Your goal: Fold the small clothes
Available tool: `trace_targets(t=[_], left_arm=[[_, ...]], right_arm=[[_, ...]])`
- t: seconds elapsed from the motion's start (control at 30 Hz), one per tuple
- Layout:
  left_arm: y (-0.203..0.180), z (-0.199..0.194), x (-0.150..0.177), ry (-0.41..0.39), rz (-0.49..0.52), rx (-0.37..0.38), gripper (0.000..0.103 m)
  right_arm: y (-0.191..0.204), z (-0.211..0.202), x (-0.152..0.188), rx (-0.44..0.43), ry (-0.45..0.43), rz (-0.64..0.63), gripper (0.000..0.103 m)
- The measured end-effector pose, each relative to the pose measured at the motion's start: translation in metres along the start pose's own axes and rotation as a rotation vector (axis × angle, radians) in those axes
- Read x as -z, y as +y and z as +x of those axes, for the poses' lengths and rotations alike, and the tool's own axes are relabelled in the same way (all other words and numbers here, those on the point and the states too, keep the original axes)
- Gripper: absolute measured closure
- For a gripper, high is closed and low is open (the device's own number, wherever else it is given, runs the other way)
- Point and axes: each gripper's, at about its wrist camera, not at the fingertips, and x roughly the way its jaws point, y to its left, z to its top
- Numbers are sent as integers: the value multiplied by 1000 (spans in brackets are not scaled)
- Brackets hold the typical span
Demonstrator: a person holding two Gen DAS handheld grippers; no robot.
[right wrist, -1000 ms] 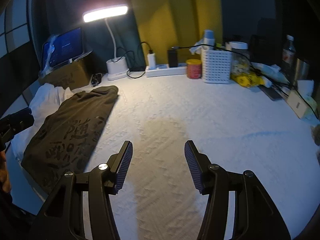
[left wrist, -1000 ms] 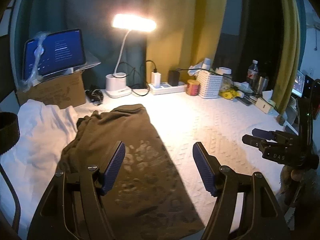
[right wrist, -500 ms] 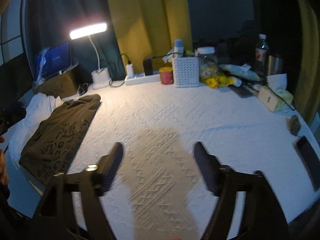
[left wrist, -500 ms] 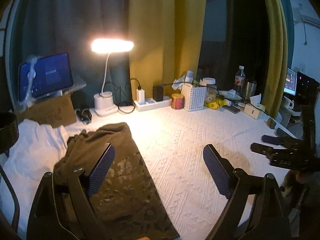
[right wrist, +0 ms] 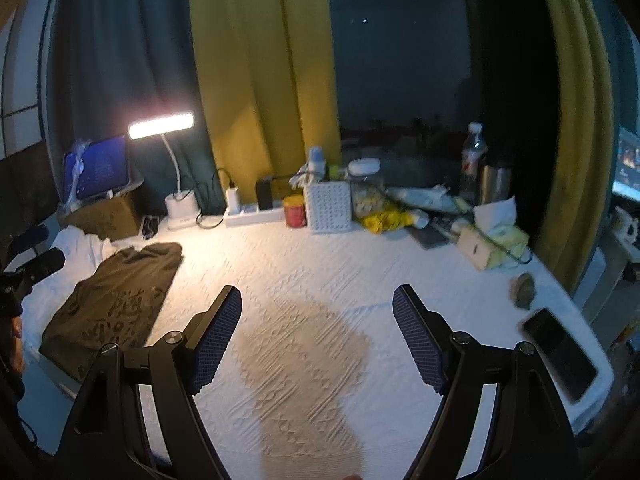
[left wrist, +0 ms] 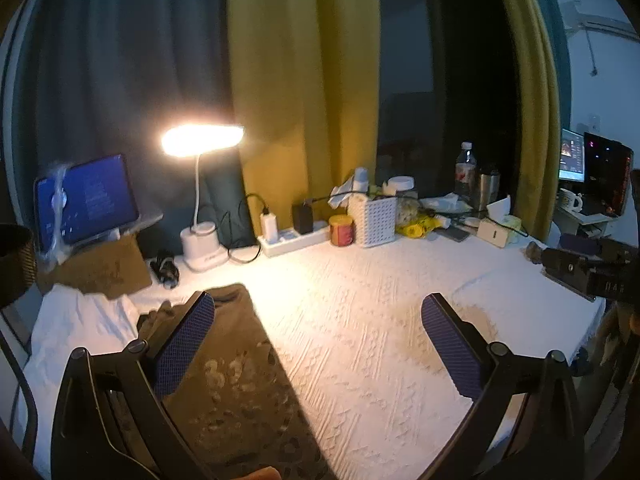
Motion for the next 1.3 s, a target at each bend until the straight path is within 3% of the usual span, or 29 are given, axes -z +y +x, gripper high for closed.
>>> trace_targets(t=[0.4,0.7,0.97,1.1,1.3], left_arm=[[-7,-28,-31,-140,8,67,1],[-6,-54,-52,-265,17,43,1],[3,-63,-56,-297,6,26,1],[7,-64,-50,-301,5,-11,1],[19,-66,-47,-310,-38,18,1]], right_arm=[[-3,-49,-32,69,-121,-8,22],[8,-86,-50,134,-230,-28,22],[22,-112,-59,135,-315,-33,22],[28,-111,-59,134,-318,-39,22],[36,-107,-58,153,-313,-41,22]])
